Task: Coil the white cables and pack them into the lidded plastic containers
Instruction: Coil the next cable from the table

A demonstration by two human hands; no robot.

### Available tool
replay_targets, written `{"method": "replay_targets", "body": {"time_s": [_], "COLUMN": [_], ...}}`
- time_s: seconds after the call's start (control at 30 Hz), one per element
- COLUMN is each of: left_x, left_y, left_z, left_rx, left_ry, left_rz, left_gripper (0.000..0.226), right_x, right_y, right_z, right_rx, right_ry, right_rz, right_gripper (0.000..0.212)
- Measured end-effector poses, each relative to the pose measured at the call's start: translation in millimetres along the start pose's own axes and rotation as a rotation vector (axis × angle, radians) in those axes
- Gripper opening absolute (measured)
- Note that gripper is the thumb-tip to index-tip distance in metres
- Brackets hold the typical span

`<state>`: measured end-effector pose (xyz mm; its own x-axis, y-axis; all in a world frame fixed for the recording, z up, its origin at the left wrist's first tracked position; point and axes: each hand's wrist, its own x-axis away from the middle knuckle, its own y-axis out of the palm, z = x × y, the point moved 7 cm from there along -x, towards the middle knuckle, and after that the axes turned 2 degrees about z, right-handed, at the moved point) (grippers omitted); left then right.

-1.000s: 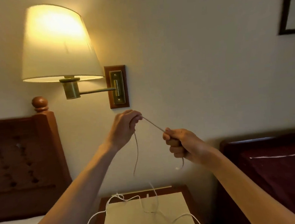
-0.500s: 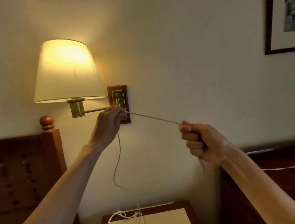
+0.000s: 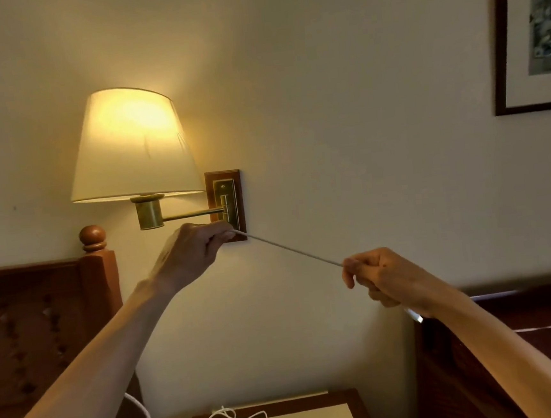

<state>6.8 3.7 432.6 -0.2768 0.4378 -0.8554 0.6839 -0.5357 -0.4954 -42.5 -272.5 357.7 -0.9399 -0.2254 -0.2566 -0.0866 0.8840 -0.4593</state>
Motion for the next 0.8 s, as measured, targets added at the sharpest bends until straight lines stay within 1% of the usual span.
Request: {"method": "replay_targets", "body": {"time_s": [0.03, 0.07, 0.1, 0.13, 0.2, 0.23, 0.27, 0.3, 0.33, 0.37, 0.43, 0.47, 0.5, 0.53, 0.57, 0.63, 0.7, 0.8], "left_x": [-1.7, -2.7, -2.5, -1.7, 6.1, 12.9, 22.9, 34.0, 46.0, 57.1, 74.4, 79.3, 80.5, 76.7, 67.8, 45.4, 25.0, 4.8], "left_y": [-1.4, -2.6, -3.0, -2.4, 0.7, 1.6, 3.8, 6.3, 10.7, 16.8, 34.5, 41.7, 44.2, 41.7, 33.2, 9.7, -8.5, -19.8], "left_z": [-0.2, -0.6, -1.9, -2.4, 5.6, 12.4, 18.1, 23.6, 29.2, 39.8, 71.3, 91.8, 113.6, 132.4, 146.1, 154.7, 154.1, 145.7], "left_rx": [0.002, 0.005, 0.015, 0.04, 0.149, 0.203, 0.247, 0.276, 0.275, 0.254, 0.196, 0.187, 0.214, 0.266, 0.315, 0.405, 0.459, 0.425], "left_ry": [-0.02, -0.044, -0.063, -0.075, -0.094, -0.111, -0.143, -0.183, -0.22, -0.246, -0.246, -0.226, -0.193, -0.143, -0.103, -0.071, -0.016, 0.061], "left_rz": [0.024, 0.024, 0.001, -0.038, -0.135, -0.16, -0.166, -0.166, -0.178, -0.231, -0.467, -0.603, -0.7, -0.731, -0.709, -0.548, -0.395, -0.218], "left_gripper": [0.033, 0.032, 0.03, 0.028, 0.027, 0.027, 0.028, 0.029, 0.03, 0.03, 0.029, 0.03, 0.032, 0.034, 0.034, 0.032, 0.028, 0.025], "right_x": [-0.5, -0.7, -0.9, -2.1, -4.3, -5.6, -7.8, -11.2, -15.0, -16.7, -19.5, -21.3, -22.4, -23.1, -22.8, -18.6, -12.7, -3.1], "right_y": [1.8, 2.5, 2.0, -0.3, -6.5, -10.5, -15.8, -22.3, -27.7, -29.0, -20.3, -11.0, 0.5, 12.1, 23.3, 41.2, 48.3, 55.0], "right_z": [-1.0, -1.9, -2.8, -5.1, -18.3, -27.8, -34.1, -36.7, -38.5, -42.6, -49.2, -50.2, -50.3, -48.6, -46.8, -43.4, -41.5, -43.5], "right_rx": [-0.052, -0.156, -0.319, -0.531, -0.975, -1.146, -1.249, -1.289, -1.283, -1.248, -1.118, -1.01, -0.869, -0.717, -0.588, -0.434, -0.366, -0.357], "right_ry": [0.012, 0.033, 0.051, 0.053, -0.006, -0.06, -0.111, -0.151, -0.178, -0.207, -0.23, -0.217, -0.194, -0.17, -0.155, -0.138, -0.141, -0.183], "right_rz": [-0.018, -0.038, -0.055, -0.075, -0.161, -0.203, -0.198, -0.14, -0.071, -0.034, -0.032, -0.042, -0.054, -0.065, -0.083, -0.12, -0.129, -0.193], "right_gripper": [0.04, 0.04, 0.04, 0.039, 0.028, 0.022, 0.021, 0.024, 0.029, 0.031, 0.027, 0.025, 0.027, 0.03, 0.033, 0.036, 0.037, 0.04]}}
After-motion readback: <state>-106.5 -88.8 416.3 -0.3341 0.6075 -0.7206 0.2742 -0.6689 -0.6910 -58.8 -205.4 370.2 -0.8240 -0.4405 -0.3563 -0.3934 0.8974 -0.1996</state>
